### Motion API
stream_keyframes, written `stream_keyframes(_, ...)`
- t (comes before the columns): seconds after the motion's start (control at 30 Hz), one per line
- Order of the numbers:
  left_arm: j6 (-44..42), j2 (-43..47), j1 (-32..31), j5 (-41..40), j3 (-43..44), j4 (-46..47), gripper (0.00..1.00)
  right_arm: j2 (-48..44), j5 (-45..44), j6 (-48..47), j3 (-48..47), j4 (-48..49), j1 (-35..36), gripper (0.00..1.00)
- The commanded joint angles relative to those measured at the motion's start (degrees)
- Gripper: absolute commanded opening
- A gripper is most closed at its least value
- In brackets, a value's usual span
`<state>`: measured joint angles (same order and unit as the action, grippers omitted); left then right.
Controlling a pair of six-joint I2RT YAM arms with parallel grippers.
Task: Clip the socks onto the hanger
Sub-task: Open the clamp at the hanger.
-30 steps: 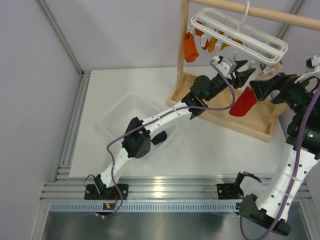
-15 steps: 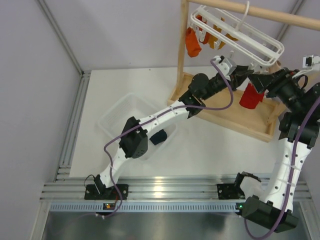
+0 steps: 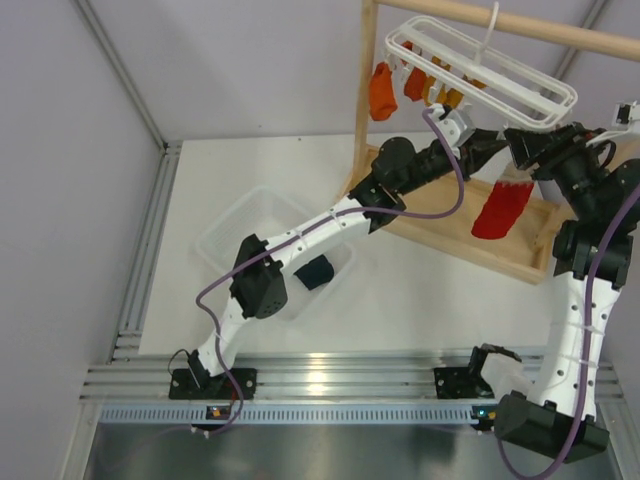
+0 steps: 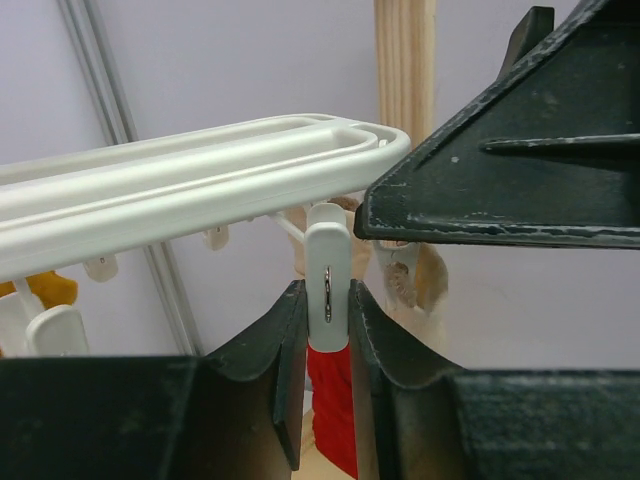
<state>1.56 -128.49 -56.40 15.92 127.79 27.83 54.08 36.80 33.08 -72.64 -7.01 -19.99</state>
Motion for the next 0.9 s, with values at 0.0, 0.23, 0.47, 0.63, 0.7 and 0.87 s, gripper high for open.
stream_keyframes(0.0, -0.6, 4.7, -0.1, 3.1, -0.3, -2.5, 0.08, 0.7, -2.7, 1.3, -0.9, 5.0, 0.7, 0.52)
stream_keyframes(0.23, -0.9, 5.1, -0.1, 5.2, 1.1, -6.0, 0.08, 1.5, -0.6, 3.0, -0.9, 6.3, 1.4, 0.5)
stream_keyframes(0.47, -1.0, 5.4, -0.2, 5.9, 1.2, -7.9, 0.08, 2.1, -1.1, 2.0, -1.2, 5.3, 4.5, 0.54)
stream_keyframes(0.63, -1.0, 5.4, -0.2, 6.8, 1.2, -8.5, 0.08, 2.4, -4.6, -2.1, -1.4, 3.2, 7.4, 0.54)
stream_keyframes(0.7, -1.0, 5.5, -0.3, 7.4, 1.3, -8.7, 0.08, 2.5, -6.6, -3.0, -1.3, 3.1, 8.3, 0.54)
stream_keyframes(0.87, -1.0, 5.9, -0.3, 9.1, 0.9, -8.8, 0.08, 2.7, -9.4, -3.5, -1.0, 4.2, 9.5, 0.49)
